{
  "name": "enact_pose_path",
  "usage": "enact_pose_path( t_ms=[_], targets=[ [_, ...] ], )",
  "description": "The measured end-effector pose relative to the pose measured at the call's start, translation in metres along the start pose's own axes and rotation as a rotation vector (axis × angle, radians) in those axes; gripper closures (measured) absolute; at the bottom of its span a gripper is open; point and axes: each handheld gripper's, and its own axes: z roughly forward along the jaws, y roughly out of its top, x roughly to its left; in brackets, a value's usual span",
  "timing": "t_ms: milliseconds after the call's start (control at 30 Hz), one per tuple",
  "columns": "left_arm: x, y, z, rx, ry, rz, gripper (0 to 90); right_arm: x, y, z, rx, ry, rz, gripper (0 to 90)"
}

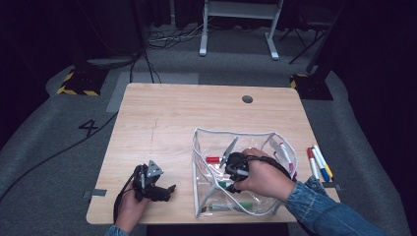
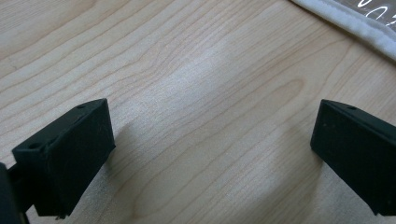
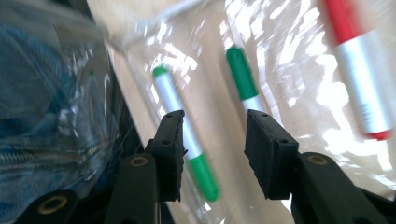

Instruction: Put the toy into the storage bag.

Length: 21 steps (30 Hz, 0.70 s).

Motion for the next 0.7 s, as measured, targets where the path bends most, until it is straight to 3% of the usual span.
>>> enact_pose_path(
  t_ms=[200, 500, 700],
  targets=[
    [0.0, 0.0, 0.0, 0.0, 0.0, 0.0, 0.0, -0.006, -0.005, -0.04, -0.203, -0.066, 0.055, 51.4],
    [0.0, 0.0, 0.0, 0.0, 0.001, 0.0, 0.0, -0.019, -0.029, -0.084, -0.337, -0.137, 0.129, 52.7],
    [0.0, -0.001, -0.001, 0.001, 0.003, -0.002, 0.0, -0.035, -0.055, -0.106, -0.424, -0.176, 0.218, 53.7]
  ],
)
